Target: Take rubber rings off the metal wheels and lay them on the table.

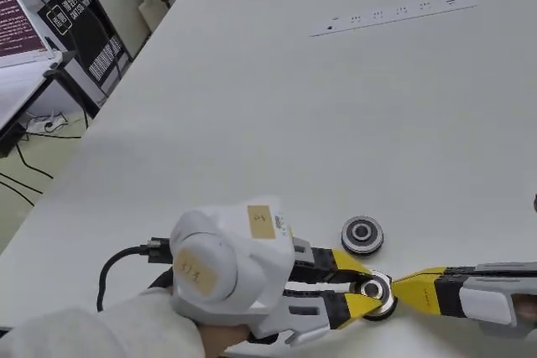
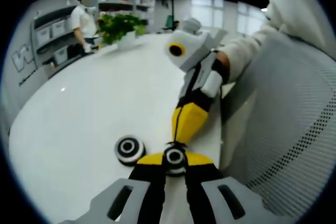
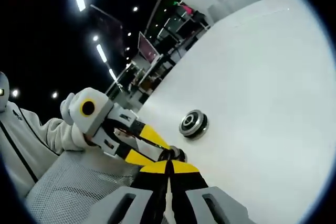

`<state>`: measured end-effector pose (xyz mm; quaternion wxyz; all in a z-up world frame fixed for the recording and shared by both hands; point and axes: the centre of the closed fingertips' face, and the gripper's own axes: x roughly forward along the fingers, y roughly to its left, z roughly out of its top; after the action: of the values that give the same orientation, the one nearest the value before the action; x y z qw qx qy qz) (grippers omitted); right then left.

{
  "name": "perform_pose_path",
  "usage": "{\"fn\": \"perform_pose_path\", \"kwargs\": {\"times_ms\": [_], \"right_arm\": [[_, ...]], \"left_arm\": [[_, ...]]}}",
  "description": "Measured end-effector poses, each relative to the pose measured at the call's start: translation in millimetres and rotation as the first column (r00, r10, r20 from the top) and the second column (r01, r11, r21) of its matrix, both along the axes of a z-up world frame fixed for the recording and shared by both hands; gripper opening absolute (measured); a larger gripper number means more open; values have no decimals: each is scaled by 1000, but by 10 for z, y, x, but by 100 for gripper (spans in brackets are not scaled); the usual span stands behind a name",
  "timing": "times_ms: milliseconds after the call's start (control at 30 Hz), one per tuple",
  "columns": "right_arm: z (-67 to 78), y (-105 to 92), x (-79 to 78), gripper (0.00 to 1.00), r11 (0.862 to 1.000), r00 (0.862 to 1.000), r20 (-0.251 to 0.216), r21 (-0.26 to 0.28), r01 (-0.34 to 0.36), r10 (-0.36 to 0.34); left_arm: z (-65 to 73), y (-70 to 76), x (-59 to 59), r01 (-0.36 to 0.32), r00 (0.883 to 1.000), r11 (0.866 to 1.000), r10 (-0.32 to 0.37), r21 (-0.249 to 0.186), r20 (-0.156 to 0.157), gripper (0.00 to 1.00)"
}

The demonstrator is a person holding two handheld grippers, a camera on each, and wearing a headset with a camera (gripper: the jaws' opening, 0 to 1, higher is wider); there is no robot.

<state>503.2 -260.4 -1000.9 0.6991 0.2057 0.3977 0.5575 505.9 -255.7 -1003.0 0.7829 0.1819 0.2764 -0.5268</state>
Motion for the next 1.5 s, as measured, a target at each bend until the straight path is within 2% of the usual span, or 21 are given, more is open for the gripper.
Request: {"fn": "perform_pose_path", "kwargs": {"times_ms": [67, 200, 233, 300, 333, 367, 400, 467, 600, 767, 933, 1000, 1167, 1233, 1333, 1500], "right_arm": [[11, 14, -9, 0, 1000, 1000, -1, 1, -1, 1], [31, 63, -30, 0, 1000, 999, 31, 10, -15, 15], [53, 84, -34, 0, 999, 1000, 16, 32, -13, 12], [97, 115, -52, 0, 998, 1000, 16, 56, -26, 25], [229, 177, -64, 0, 990, 999, 31, 132, -43, 39], [248, 190, -158, 0, 988, 997, -5, 133, -81, 82], [87, 150, -58, 0, 998, 995, 84, 33, -58, 56], [98, 179, -100, 0, 997, 996, 61, 45, -65, 62], [75, 145, -59, 0, 998, 998, 39, 44, -47, 45], [27, 143, -64, 0, 998, 997, 64, 16, -53, 52], [30, 139, -51, 0, 998, 996, 62, 2, -60, 59], [38, 133, -48, 0, 998, 996, 64, -2, -60, 60], [86, 81, -46, 0, 998, 996, 75, -12, -57, 58], [125, 51, -31, 0, 999, 996, 83, -10, -45, 46], [180, 3, -6, 0, 1000, 995, 94, -10, -26, 27], [273, -88, 10, 0, 1000, 994, 112, -15, 2, 0]], "left_arm": [[-1, 0, 0, -1, 1000, 1000, 1, -1, -1, 14], [-2, 0, 1, -5, 1000, 1000, 5, -4, -2, 14], [-3, 1, 0, -6, 1000, 1000, 6, -4, -2, 14], [-4, -1, -1, -5, 1000, 1000, 5, -3, -1, 14], [-4, -9, -4, -3, 1000, 1000, 3, -5, -2, 14], [-3, -11, 2, -4, 1000, 1000, 4, -4, 3, 14], [-4, -14, 0, -2, 1000, 1000, 2, -3, 2, 14], [-4, -14, -1, -1, 1000, 1000, 1, -3, 2, 14], [-3, -14, -2, -3, 1000, 1000, 3, -3, 2, 14], [-1, -14, 0, -9, 1000, 1000, 9, -7, -10, 14], [0, -8, -11, -2, 1000, 1000, 3, 24, -21, 15], [21, 2, -23, -2, 1000, 999, 3, 36, -30, 21], [167, 9, -62, 11, 1000, 1000, -10, 24, -29, 22], [244, 15, -58, 9, 1000, 1000, -9, 11, -25, 29], [421, 50, 36, -24, 999, 1000, 25, -14, 33, 41], [745, 137, 78, -53, 995, 996, 58, -70, 75, 44]]}}
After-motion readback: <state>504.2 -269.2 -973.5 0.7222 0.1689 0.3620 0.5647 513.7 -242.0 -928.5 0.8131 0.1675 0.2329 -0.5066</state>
